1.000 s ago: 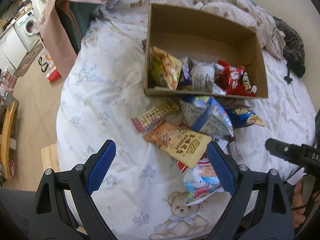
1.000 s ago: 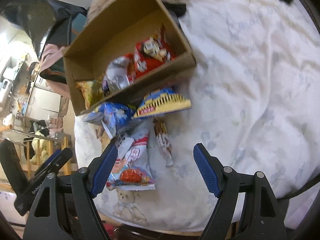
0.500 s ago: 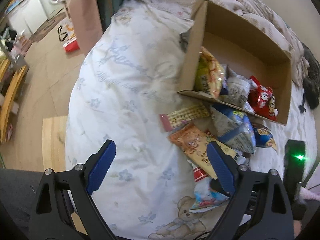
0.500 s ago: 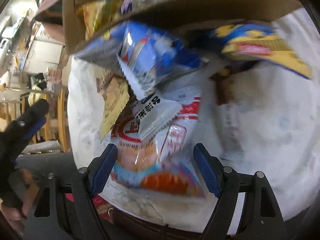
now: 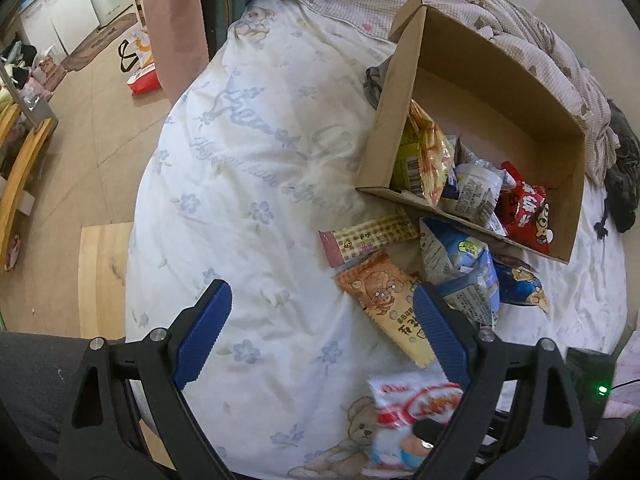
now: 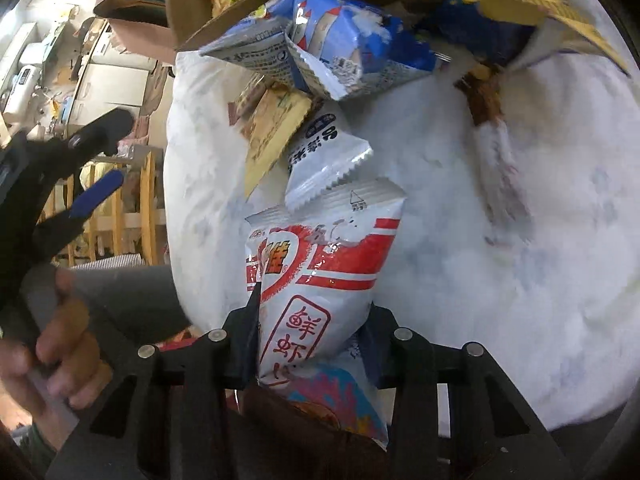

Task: Organize snacks
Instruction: 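Grasp the white-red shrimp chip bag with the right gripper and lift it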

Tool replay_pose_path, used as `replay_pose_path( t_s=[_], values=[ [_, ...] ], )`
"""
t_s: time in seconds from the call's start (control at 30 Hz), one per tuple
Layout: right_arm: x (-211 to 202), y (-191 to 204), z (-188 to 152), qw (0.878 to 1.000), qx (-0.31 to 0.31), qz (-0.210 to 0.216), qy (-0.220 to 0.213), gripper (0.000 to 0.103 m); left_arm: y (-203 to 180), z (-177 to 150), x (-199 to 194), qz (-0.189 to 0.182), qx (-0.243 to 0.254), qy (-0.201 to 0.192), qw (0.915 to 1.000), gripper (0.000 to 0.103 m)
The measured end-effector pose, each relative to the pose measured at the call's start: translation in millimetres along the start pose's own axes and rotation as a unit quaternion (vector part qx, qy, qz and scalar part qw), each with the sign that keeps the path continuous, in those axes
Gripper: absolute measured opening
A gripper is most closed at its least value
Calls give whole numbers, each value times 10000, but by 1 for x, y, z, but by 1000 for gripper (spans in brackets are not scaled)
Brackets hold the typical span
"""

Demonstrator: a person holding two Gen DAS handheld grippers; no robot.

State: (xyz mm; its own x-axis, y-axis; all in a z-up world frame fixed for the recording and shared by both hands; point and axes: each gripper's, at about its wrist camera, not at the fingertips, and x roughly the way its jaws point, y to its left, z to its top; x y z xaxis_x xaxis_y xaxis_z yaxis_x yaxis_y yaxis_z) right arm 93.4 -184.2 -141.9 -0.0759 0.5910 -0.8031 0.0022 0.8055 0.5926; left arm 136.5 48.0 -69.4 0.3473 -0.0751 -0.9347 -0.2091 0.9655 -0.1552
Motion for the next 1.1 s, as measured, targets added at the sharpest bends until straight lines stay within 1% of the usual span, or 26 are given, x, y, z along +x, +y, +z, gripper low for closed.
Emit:
replay_pose_path(
  t_s=[0.1, 0.13, 0.27, 0.33, 0.43, 0.5, 0.6, 0.7, 0.8, 0.83, 0.9, 0.93, 0.97, 1.03, 1.1],
  values=[
    [-23, -5, -7, 9999, -6, 34, -107, 42, 0, -1, 3, 25, -24, 63, 10000, 90],
    [-35, -6, -9, 9996, -30, 93, -266, 42, 0, -1, 4, 36, -40, 83, 10000, 90],
    [-87, -19, -6, 9916, 81, 109, -1283, 42, -6, -3, 18, 105, -104, 218, 9997, 90],
    [-106, -31, 1, 9842, 360, 196, -1725, 42, -13, -4, 33, 91, -125, 434, 9989, 90],
    [-120, -45, 8, 9756, 627, 311, -2083, 42, -21, -5, 56, -74, -267, 717, 9970, 90],
    [-123, -51, 9, 9711, 774, 391, -2224, 42, -26, -5, 70, -20, -319, 753, 9966, 90],
    [-122, -59, 7, 9670, 920, 336, -2351, 42, -34, -6, 91, 94, -287, 851, 9959, 90],
    [-122, -66, 7, 9660, 1003, 333, -2359, 42, -38, -5, 101, 8, -430, 841, 9955, 90],
    [-123, -69, 6, 9661, 987, 304, -2368, 42, -45, -2, 104, 3, -370, 818, 9960, 90],
    [-122, -70, 7, 9666, 971, 298, -2355, 42, -48, -1, 106, 54, -347, 846, 9958, 90],
    [-120, -69, 7, 9677, 944, 291, -2319, 42, -50, 0, 114, 173, -286, 1036, 9941, 90],
    [-118, -67, 8, 9684, 922, 281, -2300, 42, -51, 0, 118, 180, -249, 1107, 9934, 90],
    [-116, -66, 10, 9691, 890, 254, -2287, 42, -49, 1, 120, 167, -252, 1095, 9935, 90],
    [-120, -62, 5, 9698, 838, 215, -2279, 42, -43, 3, 116, 129, -342, 972, 9946, 83],
    [-121, -61, 4, 9698, 815, 199, -2291, 42, -36, 1, 110, 124, -317, 938, 9950, 52]
  ],
)
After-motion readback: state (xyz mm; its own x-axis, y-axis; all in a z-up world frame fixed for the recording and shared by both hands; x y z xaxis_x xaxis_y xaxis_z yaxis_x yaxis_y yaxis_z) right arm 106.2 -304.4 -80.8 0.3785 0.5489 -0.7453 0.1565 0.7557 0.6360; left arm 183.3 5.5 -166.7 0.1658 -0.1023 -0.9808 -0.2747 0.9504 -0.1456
